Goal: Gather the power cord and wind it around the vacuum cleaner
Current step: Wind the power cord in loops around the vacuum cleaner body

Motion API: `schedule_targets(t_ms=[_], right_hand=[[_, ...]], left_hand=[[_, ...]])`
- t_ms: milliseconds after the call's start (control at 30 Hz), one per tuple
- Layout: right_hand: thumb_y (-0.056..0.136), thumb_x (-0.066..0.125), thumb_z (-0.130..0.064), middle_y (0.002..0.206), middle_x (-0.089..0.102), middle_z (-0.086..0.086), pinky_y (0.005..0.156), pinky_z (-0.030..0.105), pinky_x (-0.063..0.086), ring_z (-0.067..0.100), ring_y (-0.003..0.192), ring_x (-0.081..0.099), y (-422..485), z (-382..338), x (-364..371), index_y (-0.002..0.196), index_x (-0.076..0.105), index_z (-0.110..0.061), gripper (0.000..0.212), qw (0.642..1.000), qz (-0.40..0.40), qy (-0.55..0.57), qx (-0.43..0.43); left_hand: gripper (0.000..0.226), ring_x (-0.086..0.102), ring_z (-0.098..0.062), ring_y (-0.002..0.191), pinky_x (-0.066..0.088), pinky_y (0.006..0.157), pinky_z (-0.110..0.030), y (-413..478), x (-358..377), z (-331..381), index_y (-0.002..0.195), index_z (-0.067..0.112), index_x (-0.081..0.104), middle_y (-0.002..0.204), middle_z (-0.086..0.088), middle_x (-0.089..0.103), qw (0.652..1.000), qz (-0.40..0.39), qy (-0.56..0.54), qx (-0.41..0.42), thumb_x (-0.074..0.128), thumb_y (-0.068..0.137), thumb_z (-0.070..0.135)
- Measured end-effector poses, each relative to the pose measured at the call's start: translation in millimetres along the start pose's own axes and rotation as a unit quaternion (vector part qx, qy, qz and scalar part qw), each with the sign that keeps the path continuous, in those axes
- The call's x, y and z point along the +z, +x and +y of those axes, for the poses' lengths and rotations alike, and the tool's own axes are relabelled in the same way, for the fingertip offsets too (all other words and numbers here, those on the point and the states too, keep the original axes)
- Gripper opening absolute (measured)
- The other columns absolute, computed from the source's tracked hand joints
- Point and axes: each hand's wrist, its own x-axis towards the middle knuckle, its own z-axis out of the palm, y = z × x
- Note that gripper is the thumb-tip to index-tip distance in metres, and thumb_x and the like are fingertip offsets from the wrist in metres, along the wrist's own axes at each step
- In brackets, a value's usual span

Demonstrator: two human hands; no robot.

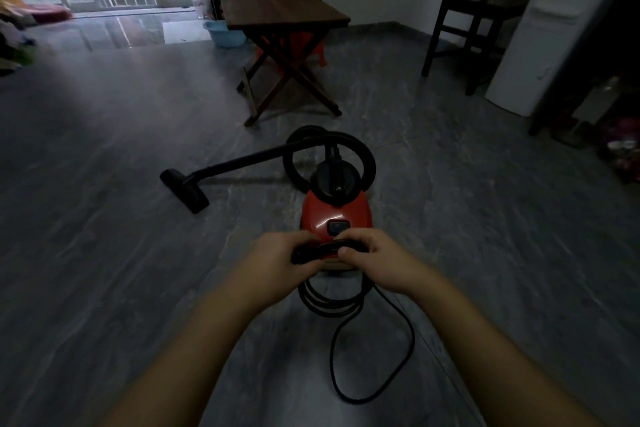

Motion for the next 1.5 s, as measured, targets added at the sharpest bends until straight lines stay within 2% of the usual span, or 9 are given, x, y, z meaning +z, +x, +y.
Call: schedule_targets(t_ms=[100, 200, 333, 667, 900, 1000, 1133, 1367, 1500], right_hand=[[0.094, 0.059, -0.013, 0.101, 0.073, 0.011, 0.086, 0.031, 0.057, 0.021, 0.096, 0.070, 0.5, -2.1, 2.1, 0.100, 0.072, -0.020, 0.016, 1.000, -0.005, -0.002, -0.017], [0.095, 0.060, -0.007, 0.099, 0.071, 0.012, 0.075, 0.021, 0.056, 0.011, 0.088, 0.070, 0.1, -5.4, 1.9, 0.105, 0.069, -0.007, 0.014, 0.998, 0.023, 0.054, -0.015], [0.094, 0.064, -0.021, 0.104, 0.071, 0.015, 0.079, 0.027, 0.059, 0.024, 0.096, 0.070, -1.5, -11.8, -2.3, 0.102, 0.071, -0.013, 0.013, 0.994, 0.068, 0.086, -0.021], [0.093, 0.066, -0.017, 0.098, 0.072, 0.014, 0.079, 0.027, 0.059, 0.020, 0.091, 0.070, -4.5, -11.6, -3.1, 0.098, 0.068, -0.010, 0.009, 0.994, 0.067, 0.082, 0.005], [0.086, 0.069, 0.002, 0.087, 0.068, 0.003, 0.068, 0.019, 0.055, 0.009, 0.078, 0.068, -2.9, -11.3, -1.8, 0.095, 0.066, -0.008, 0.014, 0.995, 0.071, 0.070, -0.019], [0.086, 0.070, -0.003, 0.093, 0.070, 0.004, 0.072, 0.020, 0.056, 0.012, 0.086, 0.069, -4.4, -12.0, -5.1, 0.098, 0.069, -0.012, 0.015, 0.993, 0.073, 0.093, -0.015], [0.089, 0.068, -0.006, 0.099, 0.071, 0.006, 0.073, 0.017, 0.055, 0.010, 0.088, 0.070, -6.4, -11.1, -9.5, 0.107, 0.068, -0.012, 0.019, 0.990, 0.061, 0.123, 0.015], [0.084, 0.075, -0.013, 0.110, 0.073, 0.003, 0.087, 0.026, 0.058, 0.013, 0.099, 0.072, -9.8, -5.2, -10.5, 0.118, 0.065, -0.016, 0.035, 0.989, 0.012, 0.131, 0.064], [0.083, 0.077, -0.023, 0.096, 0.070, -0.003, 0.078, 0.019, 0.053, 0.009, 0.092, 0.069, -12.3, -3.7, -7.8, 0.114, 0.067, -0.021, 0.033, 0.992, -0.008, 0.085, 0.090]], left_hand=[[0.010, 0.058, 0.011, 0.066, 0.040, 0.057, -0.008, -0.6, 0.6, 3.2, 0.094, 0.029, 0.072, 0.065, 0.016, 0.059, 1.000, -0.018, 0.002, -0.008, 0.070, 0.085, 0.025], [0.009, 0.066, -0.003, 0.061, 0.042, 0.050, -0.009, 1.8, 0.4, 4.8, 0.092, 0.020, 0.072, 0.073, 0.005, 0.068, 0.996, 0.002, -0.083, -0.040, 0.067, 0.087, 0.013], [0.008, 0.071, -0.014, 0.068, 0.041, 0.042, -0.010, 3.8, 1.0, 7.2, 0.091, 0.014, 0.070, 0.075, 0.000, 0.070, 0.981, 0.069, -0.165, -0.080, 0.065, 0.089, 0.008], [0.008, 0.070, -0.013, 0.062, 0.059, 0.061, -0.031, 6.2, 3.1, 3.2, 0.083, 0.019, 0.069, 0.071, 0.000, 0.070, 0.980, 0.067, -0.170, -0.077, 0.070, 0.085, 0.012], [0.018, 0.067, 0.000, 0.062, 0.049, 0.059, -0.010, 1.7, 3.8, 6.8, 0.098, 0.027, 0.069, 0.069, 0.012, 0.066, 0.989, 0.028, -0.142, -0.008, 0.067, 0.090, 0.012], [0.020, 0.065, 0.001, 0.059, 0.051, 0.059, -0.013, 4.1, 3.0, 6.6, 0.097, 0.025, 0.071, 0.062, 0.019, 0.065, 0.981, 0.062, -0.180, -0.025, 0.063, 0.092, 0.007], [0.025, 0.067, -0.011, 0.057, 0.059, 0.061, -0.034, 9.4, 1.7, 3.6, 0.085, 0.033, 0.069, 0.058, 0.013, 0.065, 0.965, 0.131, -0.218, -0.066, 0.061, 0.094, 0.011], [0.023, 0.070, -0.021, 0.061, 0.056, 0.057, -0.029, 9.6, 0.1, 1.9, 0.086, 0.028, 0.071, 0.060, 0.010, 0.066, 0.951, 0.158, -0.254, -0.075, 0.059, 0.096, 0.012], [0.021, 0.069, -0.028, 0.059, 0.054, 0.050, -0.025, 11.8, -3.4, -2.3, 0.084, 0.020, 0.071, 0.056, 0.001, 0.061, 0.924, 0.192, -0.315, -0.103, 0.058, 0.096, 0.009]])
